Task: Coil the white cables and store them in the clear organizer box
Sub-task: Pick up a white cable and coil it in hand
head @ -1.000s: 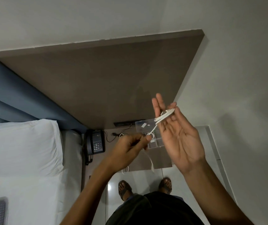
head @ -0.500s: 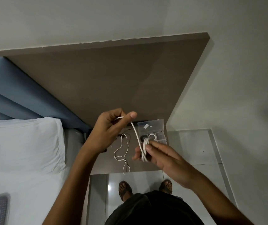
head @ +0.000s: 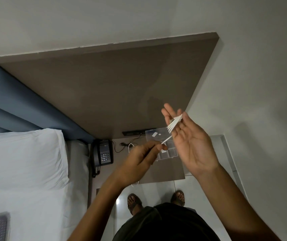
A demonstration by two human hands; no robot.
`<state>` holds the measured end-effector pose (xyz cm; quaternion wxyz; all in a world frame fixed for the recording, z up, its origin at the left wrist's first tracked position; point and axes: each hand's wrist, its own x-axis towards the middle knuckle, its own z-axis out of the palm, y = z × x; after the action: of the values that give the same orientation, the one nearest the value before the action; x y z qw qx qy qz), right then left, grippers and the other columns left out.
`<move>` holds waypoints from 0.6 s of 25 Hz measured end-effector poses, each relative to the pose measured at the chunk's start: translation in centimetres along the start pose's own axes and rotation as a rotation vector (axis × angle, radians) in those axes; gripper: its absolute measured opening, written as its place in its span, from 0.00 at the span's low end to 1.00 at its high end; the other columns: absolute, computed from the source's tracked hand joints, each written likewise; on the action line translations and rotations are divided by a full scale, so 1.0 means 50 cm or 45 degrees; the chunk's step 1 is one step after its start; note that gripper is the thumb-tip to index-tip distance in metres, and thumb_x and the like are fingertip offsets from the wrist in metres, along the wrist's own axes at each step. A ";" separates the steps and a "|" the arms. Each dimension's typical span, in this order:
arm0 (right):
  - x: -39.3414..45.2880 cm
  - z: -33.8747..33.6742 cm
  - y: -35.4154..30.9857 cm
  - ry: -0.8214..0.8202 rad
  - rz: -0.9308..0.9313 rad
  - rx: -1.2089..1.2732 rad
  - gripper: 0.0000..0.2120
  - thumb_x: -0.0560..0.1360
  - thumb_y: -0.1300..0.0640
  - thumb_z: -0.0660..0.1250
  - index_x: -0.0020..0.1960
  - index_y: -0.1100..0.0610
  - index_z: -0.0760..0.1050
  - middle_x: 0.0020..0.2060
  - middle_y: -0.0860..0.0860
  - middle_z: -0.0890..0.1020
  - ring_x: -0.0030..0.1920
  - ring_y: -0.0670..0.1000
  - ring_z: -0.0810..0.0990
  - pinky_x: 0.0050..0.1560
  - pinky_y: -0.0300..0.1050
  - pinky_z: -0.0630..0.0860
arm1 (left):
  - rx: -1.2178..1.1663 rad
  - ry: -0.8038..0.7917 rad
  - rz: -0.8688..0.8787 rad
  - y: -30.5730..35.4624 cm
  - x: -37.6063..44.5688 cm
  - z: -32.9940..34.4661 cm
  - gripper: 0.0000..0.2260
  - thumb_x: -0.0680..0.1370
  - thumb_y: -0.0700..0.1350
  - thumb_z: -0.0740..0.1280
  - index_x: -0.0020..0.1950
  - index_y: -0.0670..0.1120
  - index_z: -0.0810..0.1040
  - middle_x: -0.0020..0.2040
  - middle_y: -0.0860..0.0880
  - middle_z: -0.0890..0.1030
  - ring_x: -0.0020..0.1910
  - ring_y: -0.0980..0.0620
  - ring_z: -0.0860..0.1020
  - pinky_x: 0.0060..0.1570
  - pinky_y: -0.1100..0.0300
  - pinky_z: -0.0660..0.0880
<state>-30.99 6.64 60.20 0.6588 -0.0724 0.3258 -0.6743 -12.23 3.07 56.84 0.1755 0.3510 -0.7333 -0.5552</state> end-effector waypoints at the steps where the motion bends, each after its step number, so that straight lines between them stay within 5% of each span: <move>1: 0.005 -0.005 0.004 0.069 -0.100 -0.369 0.17 0.91 0.54 0.55 0.71 0.56 0.78 0.74 0.53 0.81 0.77 0.51 0.76 0.82 0.49 0.65 | 0.088 -0.023 0.053 -0.001 -0.005 -0.004 0.10 0.89 0.41 0.60 0.60 0.46 0.82 0.36 0.46 0.75 0.35 0.57 0.74 0.38 0.64 0.72; 3: 0.006 -0.011 0.017 0.109 -0.180 -1.003 0.17 0.90 0.50 0.56 0.71 0.45 0.80 0.73 0.42 0.81 0.75 0.40 0.77 0.75 0.41 0.68 | 0.233 0.048 0.157 0.006 -0.004 -0.021 0.09 0.88 0.41 0.64 0.62 0.47 0.84 0.42 0.58 0.78 0.40 0.60 0.79 0.43 0.70 0.74; 5: -0.001 -0.017 0.032 0.066 -0.128 -1.283 0.15 0.89 0.46 0.57 0.66 0.42 0.81 0.71 0.38 0.81 0.71 0.35 0.78 0.69 0.34 0.70 | 0.225 0.199 0.215 0.020 0.003 -0.046 0.07 0.85 0.42 0.70 0.61 0.49 0.86 0.47 0.61 0.82 0.45 0.60 0.84 0.47 0.72 0.77; 9: -0.018 -0.026 0.053 0.044 0.007 -1.278 0.16 0.86 0.41 0.61 0.64 0.43 0.84 0.61 0.46 0.88 0.65 0.47 0.86 0.71 0.48 0.79 | -0.120 0.263 0.173 0.029 0.019 -0.066 0.07 0.82 0.41 0.76 0.57 0.47 0.81 0.50 0.49 0.88 0.47 0.47 0.90 0.49 0.58 0.86; 12: -0.025 -0.024 0.047 0.010 0.077 -1.084 0.13 0.82 0.42 0.64 0.59 0.39 0.87 0.58 0.44 0.90 0.61 0.47 0.89 0.62 0.38 0.83 | -0.370 0.268 0.179 0.022 0.023 -0.060 0.14 0.79 0.36 0.78 0.58 0.43 0.76 0.47 0.40 0.87 0.43 0.40 0.90 0.45 0.53 0.87; 15: -0.026 -0.038 0.050 -0.007 0.073 -0.965 0.15 0.86 0.49 0.63 0.68 0.47 0.83 0.63 0.46 0.89 0.65 0.48 0.87 0.65 0.37 0.82 | -0.535 0.424 0.133 0.013 0.026 -0.038 0.17 0.77 0.34 0.80 0.57 0.42 0.75 0.43 0.38 0.86 0.41 0.40 0.90 0.43 0.56 0.87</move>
<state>-29.75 8.70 57.81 0.6048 -0.3036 0.5523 -0.4868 -12.09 0.91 57.87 0.3911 0.3553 -0.5800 -0.6200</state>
